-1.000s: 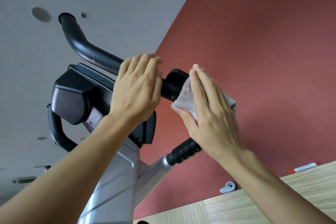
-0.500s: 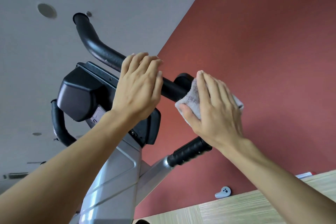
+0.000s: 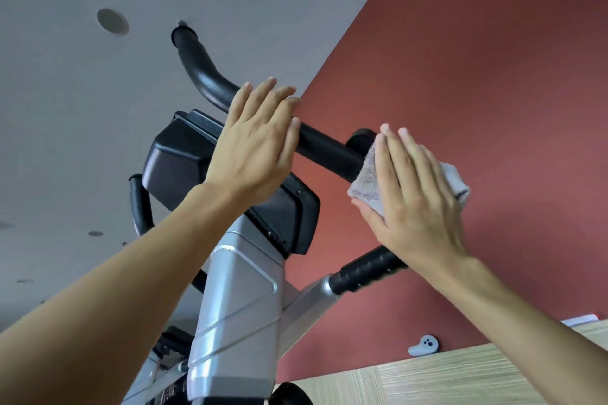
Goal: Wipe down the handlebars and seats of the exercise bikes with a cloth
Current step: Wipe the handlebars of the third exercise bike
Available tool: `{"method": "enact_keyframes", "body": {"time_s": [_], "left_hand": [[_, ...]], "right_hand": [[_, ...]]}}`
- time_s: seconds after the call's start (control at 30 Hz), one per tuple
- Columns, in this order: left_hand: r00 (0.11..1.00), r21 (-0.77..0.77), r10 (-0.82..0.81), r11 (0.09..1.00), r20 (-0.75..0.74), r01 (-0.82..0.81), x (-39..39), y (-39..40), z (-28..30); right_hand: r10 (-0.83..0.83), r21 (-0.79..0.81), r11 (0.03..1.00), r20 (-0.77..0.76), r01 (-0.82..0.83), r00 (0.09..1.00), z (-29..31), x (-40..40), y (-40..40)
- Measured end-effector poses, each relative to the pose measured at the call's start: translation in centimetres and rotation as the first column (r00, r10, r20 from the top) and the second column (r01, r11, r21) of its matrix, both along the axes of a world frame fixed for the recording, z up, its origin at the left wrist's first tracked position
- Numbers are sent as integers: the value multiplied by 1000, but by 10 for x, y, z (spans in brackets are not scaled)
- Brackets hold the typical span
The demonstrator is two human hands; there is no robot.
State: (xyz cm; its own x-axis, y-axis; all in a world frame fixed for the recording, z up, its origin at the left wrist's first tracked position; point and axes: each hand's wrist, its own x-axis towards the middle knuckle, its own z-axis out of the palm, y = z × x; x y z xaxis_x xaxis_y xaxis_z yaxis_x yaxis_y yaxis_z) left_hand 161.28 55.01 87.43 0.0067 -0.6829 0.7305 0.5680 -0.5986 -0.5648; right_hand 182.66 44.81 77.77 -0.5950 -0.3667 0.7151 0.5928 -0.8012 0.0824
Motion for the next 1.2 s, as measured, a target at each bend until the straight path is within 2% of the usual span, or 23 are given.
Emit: {"method": "enact_keyframes", "body": {"time_s": [0.1, 0.23, 0.37, 0.5, 0.63, 0.73, 0.83, 0.9, 1.0, 1.03, 1.1, 1.2], "left_hand": [[1000, -7, -6, 1000, -9, 6, 2, 0, 0], [999, -32, -34, 999, -5, 34, 5, -1, 0], [998, -1, -69, 998, -5, 69, 10, -11, -10], [992, 111, 52, 993, -117, -39, 32, -19, -24], [994, 48, 108, 993, -37, -106, 53, -22, -31], [996, 46, 89, 995, 2, -89, 59, -23, -32], [998, 31, 69, 997, 10, -69, 61, -23, -33], [996, 7, 84, 996, 0, -84, 60, -25, -34], [989, -12, 127, 992, -79, -128, 51, -29, -34], [983, -3, 144, 989, -116, -145, 44, -29, -33], [974, 10, 164, 986, -154, -164, 28, -29, -32], [990, -18, 122, 992, -75, -123, 0, -23, -27]], "right_hand": [[-48, 78, 996, -15, 49, 999, 12, -17, 7], [-117, 85, 990, 73, 111, 990, 42, -49, 18], [-56, 96, 994, 92, 47, 994, 35, -41, 18], [125, 184, 976, -50, -114, 991, -2, -3, 25], [491, 204, 858, -60, -471, 869, -30, 26, 45], [622, 193, 774, -52, -603, 781, -31, 29, 54], [794, 136, 608, -92, -782, 601, -36, 22, 58], [851, 90, 512, -186, -854, 490, -45, 22, 55], [848, 35, 412, -381, -911, 369, -62, 26, 41], [834, 25, 403, -421, -915, 356, -69, 26, 33], [821, 25, 436, -421, -899, 387, -81, 19, 18], [843, 4, 495, -244, -869, 479, -80, -8, -4]]}}
